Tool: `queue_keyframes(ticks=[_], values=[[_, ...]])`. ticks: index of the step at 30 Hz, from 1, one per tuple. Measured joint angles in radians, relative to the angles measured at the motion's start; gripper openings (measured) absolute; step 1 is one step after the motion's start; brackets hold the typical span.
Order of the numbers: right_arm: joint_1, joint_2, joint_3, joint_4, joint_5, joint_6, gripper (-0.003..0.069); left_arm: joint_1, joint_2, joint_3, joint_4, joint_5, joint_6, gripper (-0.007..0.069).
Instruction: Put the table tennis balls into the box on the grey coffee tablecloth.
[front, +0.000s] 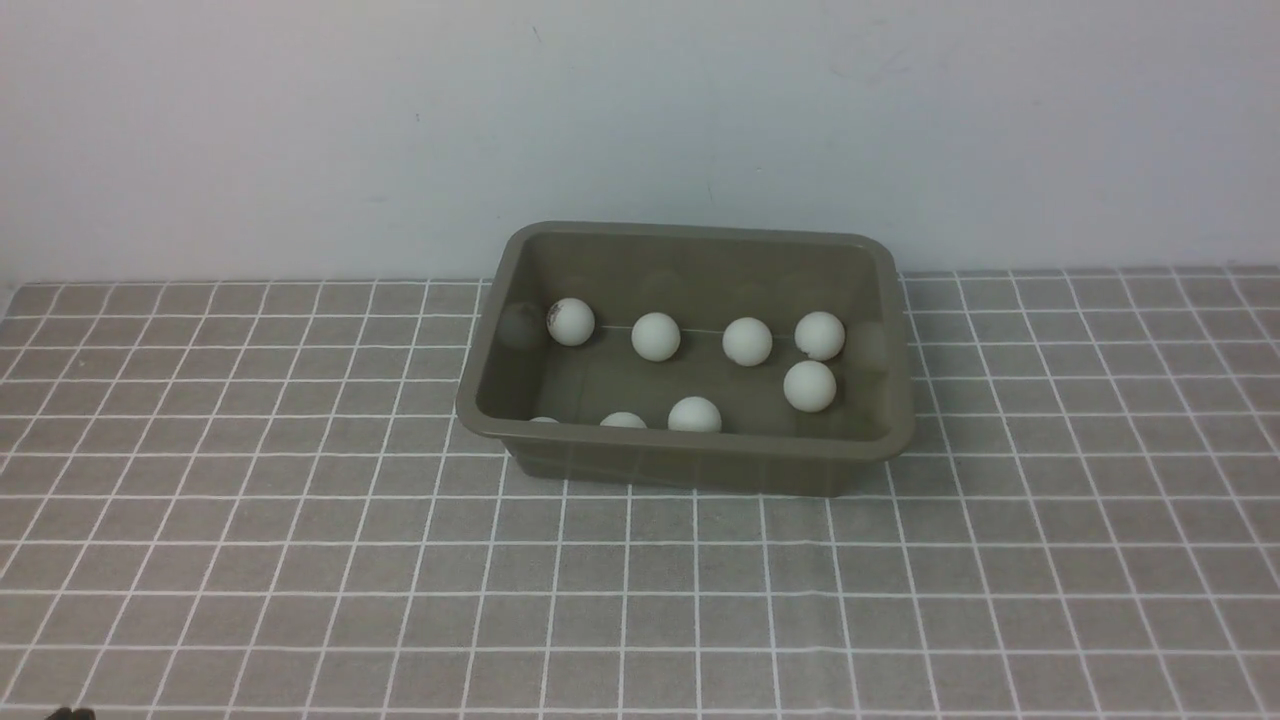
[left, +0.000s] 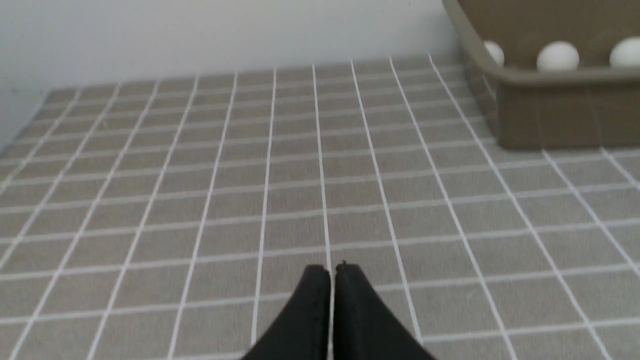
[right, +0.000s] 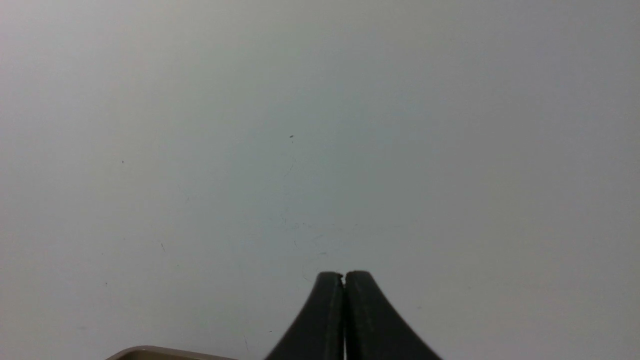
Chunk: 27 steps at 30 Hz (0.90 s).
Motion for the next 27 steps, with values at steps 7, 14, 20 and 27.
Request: queue_keyframes(ticks=[7,14,20,27], values=[[0.000,0.000,0.000,0.000,0.005,0.000,-0.0010,0.000,0.000,-0.002,0.000,0.013,0.000,-0.0005],[0.000,0.000,0.000,0.000,0.005,0.000,-0.0010,0.000,0.000,-0.002,0.000,0.013,-0.001,-0.0005],[0.000,0.000,0.000,0.000,0.005,0.000,-0.0010,0.000,0.000,-0.002,0.000,0.014,-0.001,-0.0005],[-0.005,0.000,0.009,-0.039,0.063,0.000,-0.0010,0.000,0.000,-0.002,0.000,0.014,-0.001,-0.0005]])
